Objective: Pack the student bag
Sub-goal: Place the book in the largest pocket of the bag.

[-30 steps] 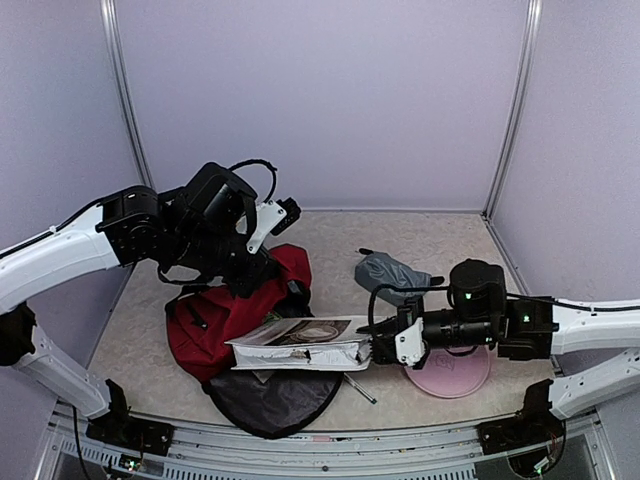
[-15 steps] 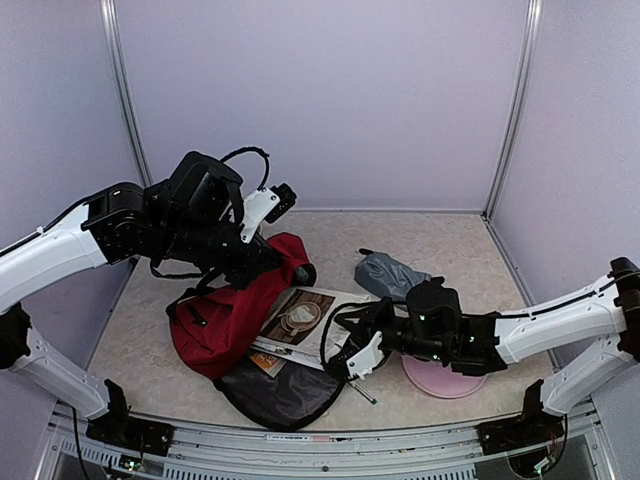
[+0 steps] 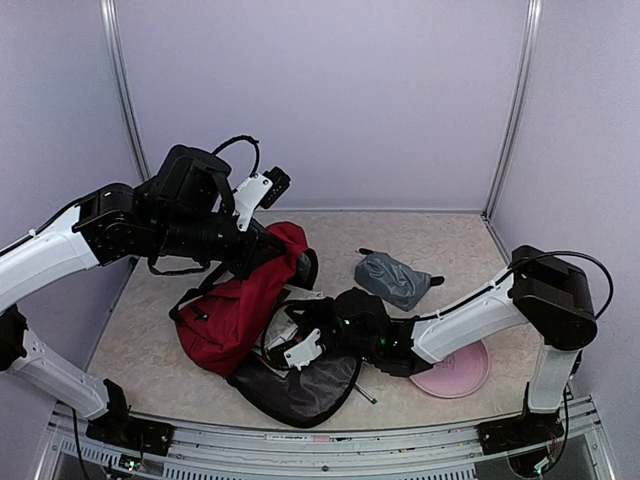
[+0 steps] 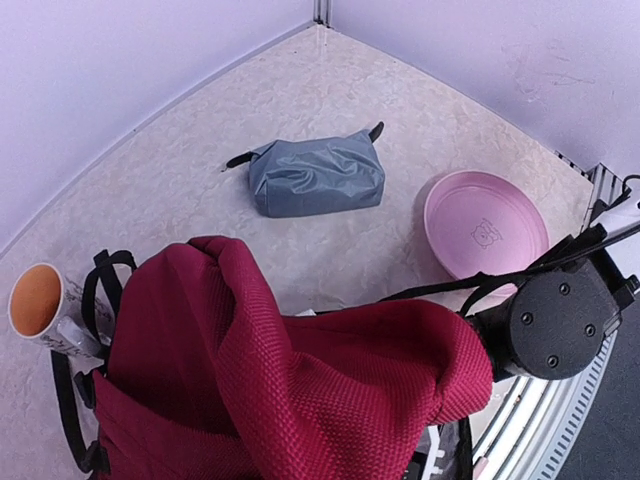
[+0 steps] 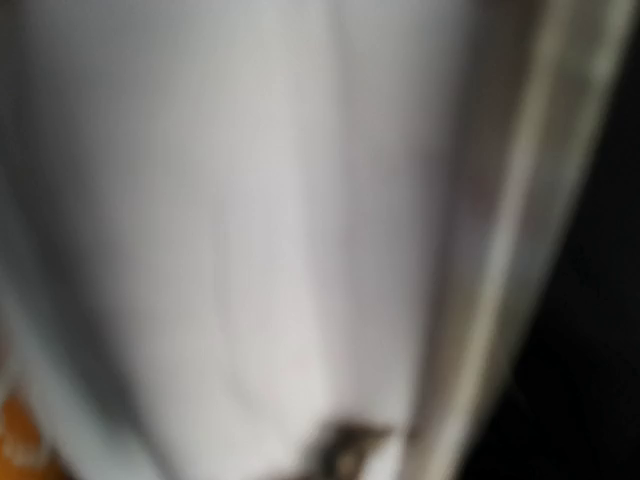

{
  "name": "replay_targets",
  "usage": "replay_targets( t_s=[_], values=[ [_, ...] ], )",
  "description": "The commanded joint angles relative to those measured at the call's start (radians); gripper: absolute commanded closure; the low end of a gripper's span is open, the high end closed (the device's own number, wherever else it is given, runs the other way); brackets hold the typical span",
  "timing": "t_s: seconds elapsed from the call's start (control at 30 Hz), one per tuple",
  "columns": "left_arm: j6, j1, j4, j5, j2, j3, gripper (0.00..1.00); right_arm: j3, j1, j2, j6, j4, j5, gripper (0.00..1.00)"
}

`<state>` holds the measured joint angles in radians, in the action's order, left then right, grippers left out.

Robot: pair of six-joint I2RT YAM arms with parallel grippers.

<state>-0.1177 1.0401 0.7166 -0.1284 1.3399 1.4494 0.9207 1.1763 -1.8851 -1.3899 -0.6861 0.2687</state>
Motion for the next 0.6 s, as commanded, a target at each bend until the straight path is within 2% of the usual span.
replay_targets(
  t_s=[0.0, 0.03, 0.07, 0.17, 0.27, 0.47, 0.57],
  values=[
    [-0.02, -0.006, -0.126, -0.04, -0.078, -0.011, 1.0, 0.09, -0.002, -0.022, 0.207, 0.107, 0.039, 0.29],
    [-0.023, -0.014, -0.125, -0.047, -0.082, -0.018, 1.0, 0.093, 0.001, -0.007, 0.245, 0.129, 0.025, 0.04],
    [-0.026, -0.023, -0.124, -0.052, -0.085, -0.025, 1.0, 0.073, 0.01, 0.019, 0.259, 0.132, 0.012, 0.0],
    [-0.035, -0.057, -0.132, -0.056, -0.098, -0.048, 1.0, -0.004, 0.049, 0.097, 0.227, 0.157, 0.015, 0.0],
    [-0.044, -0.1, -0.139, -0.062, -0.104, -0.07, 1.0, -0.031, 0.1, 0.19, 0.269, 0.325, -0.02, 0.0],
    [-0.041, -0.137, -0.146, -0.059, -0.102, -0.088, 1.0, -0.037, 0.164, 0.438, 0.541, 0.662, -0.252, 0.0],
    [-0.038, -0.14, -0.149, -0.057, -0.107, -0.097, 1.0, -0.057, 0.123, 0.619, 0.758, 0.637, -0.277, 0.0]
  ],
)
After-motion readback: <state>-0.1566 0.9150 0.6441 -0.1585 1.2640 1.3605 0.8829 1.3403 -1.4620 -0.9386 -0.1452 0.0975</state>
